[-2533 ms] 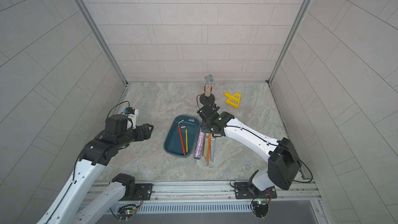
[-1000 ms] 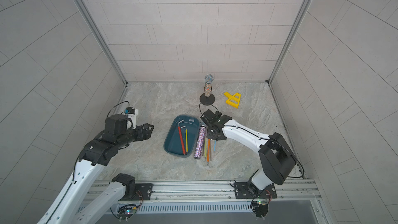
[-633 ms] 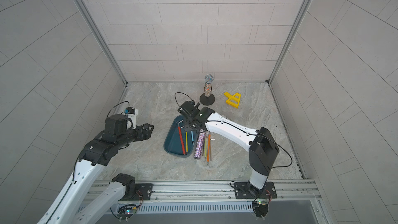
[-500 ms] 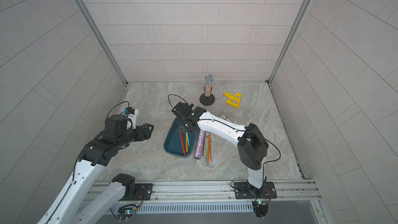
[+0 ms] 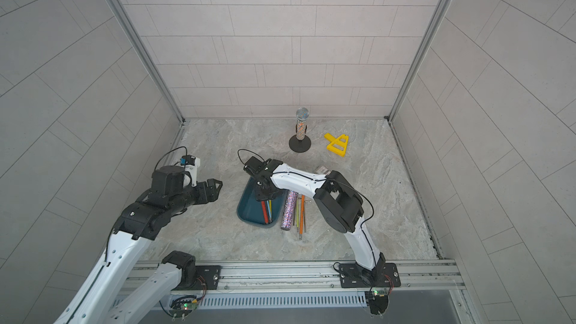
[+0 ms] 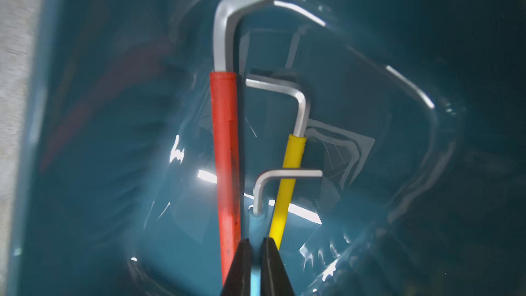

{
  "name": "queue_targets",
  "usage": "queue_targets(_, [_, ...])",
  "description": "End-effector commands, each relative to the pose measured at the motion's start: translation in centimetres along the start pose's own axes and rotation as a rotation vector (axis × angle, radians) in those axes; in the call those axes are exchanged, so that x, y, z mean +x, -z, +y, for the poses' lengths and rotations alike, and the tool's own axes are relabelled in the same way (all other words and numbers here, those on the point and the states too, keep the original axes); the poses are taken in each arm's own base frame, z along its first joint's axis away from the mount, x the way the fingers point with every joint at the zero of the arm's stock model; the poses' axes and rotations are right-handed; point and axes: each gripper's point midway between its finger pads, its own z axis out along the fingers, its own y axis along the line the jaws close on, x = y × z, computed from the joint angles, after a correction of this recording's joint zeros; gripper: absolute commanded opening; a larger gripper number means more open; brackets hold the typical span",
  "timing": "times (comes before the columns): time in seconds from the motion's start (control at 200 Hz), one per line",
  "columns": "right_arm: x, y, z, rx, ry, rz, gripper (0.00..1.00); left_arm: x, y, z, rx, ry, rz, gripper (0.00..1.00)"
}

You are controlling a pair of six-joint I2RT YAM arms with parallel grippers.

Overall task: Put the hex key on the desktop into the storage box
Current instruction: Place the Allen key in the storage box, then pick up the Allen key from the center of the board.

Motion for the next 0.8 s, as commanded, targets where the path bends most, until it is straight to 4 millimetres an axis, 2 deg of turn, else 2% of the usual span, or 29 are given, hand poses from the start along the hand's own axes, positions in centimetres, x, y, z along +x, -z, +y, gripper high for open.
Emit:
queue_targets(0.0, [0.1, -0.6, -0.1, 0.003, -0.024, 0.016, 0.00, -0.1, 0.0, 0.2, -0.004, -0.011, -0.014, 0.84])
queue_targets(0.055, [0.1, -0.9, -0.2, 0.007, -0.030, 0.020, 0.00, -0.1, 0.1, 0.2, -0.003, -0.011, -0.016, 0.84])
queue_targets(0.195, [-0.1, -0.6, -0.4, 0.011, -0.034, 0.008, 0.22, -0.1, 0.1, 0.2, -0.003, -0.011, -0.015, 0.84])
queue_targets(0.255, [-0.1, -0.4, -0.5, 0.011, -0.034, 0.003, 0.28, -0.1, 0.0, 0.2, -0.003, -0.011, -0.015, 0.84])
queue_targets(0.415, [-0.4, 0.8, -0.4, 0.003, -0.033, -0.022, 0.31, -0.2, 0.1, 0.1, -0.002, -0.011, -0.018, 0.83])
queue_targets(0.53, [-1.4, 3.6, -0.9, 0.011, -0.025, -0.098, 0.31, -0.1, 0.1, 0.1, -0.002, -0.010, -0.017, 0.84])
queue_targets(0.62, [-1.8, 6.4, -2.3, 0.038, -0.029, -0.179, 0.31, -0.1, 0.0, 0.1, 0.001, -0.011, -0.016, 0.84])
queue_targets(0.695, [-1.5, 8.2, -4.4, 0.062, -0.058, -0.225, 0.30, -0.1, 0.0, 0.1, -0.001, -0.010, -0.015, 0.84])
queue_targets(0.796, [0.0, 9.0, -8.0, 0.087, -0.127, -0.242, 0.25, -0.1, 0.0, 0.0, 0.003, -0.012, -0.016, 0.84])
